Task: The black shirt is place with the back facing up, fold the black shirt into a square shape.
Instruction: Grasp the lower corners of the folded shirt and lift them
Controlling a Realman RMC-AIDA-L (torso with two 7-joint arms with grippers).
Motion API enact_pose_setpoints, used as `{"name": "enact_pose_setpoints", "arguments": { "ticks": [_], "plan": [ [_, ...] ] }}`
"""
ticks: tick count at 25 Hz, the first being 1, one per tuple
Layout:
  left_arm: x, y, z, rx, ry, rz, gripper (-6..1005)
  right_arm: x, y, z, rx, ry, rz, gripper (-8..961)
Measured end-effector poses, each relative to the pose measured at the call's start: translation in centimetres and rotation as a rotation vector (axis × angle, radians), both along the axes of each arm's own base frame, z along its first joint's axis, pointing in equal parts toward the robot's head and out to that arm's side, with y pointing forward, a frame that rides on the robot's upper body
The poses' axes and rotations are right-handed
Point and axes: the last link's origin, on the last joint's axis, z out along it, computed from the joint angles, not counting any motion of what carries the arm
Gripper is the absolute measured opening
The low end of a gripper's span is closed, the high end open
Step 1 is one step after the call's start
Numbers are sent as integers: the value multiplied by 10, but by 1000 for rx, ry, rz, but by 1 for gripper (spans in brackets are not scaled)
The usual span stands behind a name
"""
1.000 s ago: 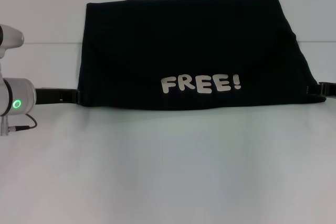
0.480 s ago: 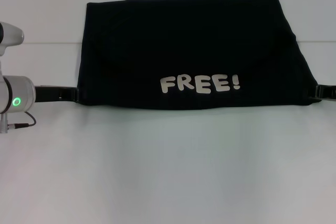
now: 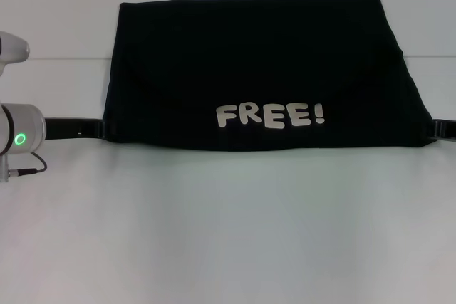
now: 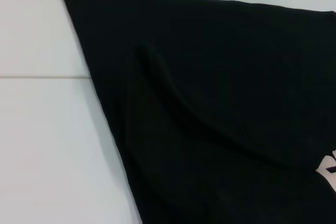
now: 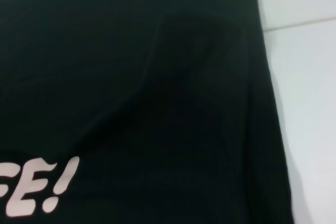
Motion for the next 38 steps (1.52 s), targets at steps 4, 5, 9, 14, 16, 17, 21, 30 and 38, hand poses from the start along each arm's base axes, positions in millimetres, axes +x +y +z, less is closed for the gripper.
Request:
{"name": "enact_pose_setpoints", "arguments": {
  "ticks": [4,5,9,14,16,17,21,30,38],
  "plan": [
    [0,-3,3,-4,-18,7,3,2,-10,5,-10,36,28,12],
    [0,-5,5,-12,-26,6,3,3,-15,7,-19,55,38,12],
    [0,-22,16,-66,-64,-7,3,11,-39,15,-42,125,71,12],
    [-4,-49,30,-139,-149,-19,3,25,-79,32,-53,212,114,12],
    [-4,-58,33,-169,-178,-33,3,29,-94,38,-64,238,134,12],
    [-4,-62,35,-186,-192,-41,3,31,-103,41,-74,252,146,12],
    [-5,-82,39,-256,-252,-76,3,39,-133,43,-109,295,174,13],
    [-12,-121,48,-357,-340,-96,3,54,-190,50,-151,366,201,13],
    [-19,-145,45,-429,-363,-97,3,62,-227,54,-171,387,210,13]
  ]
}}
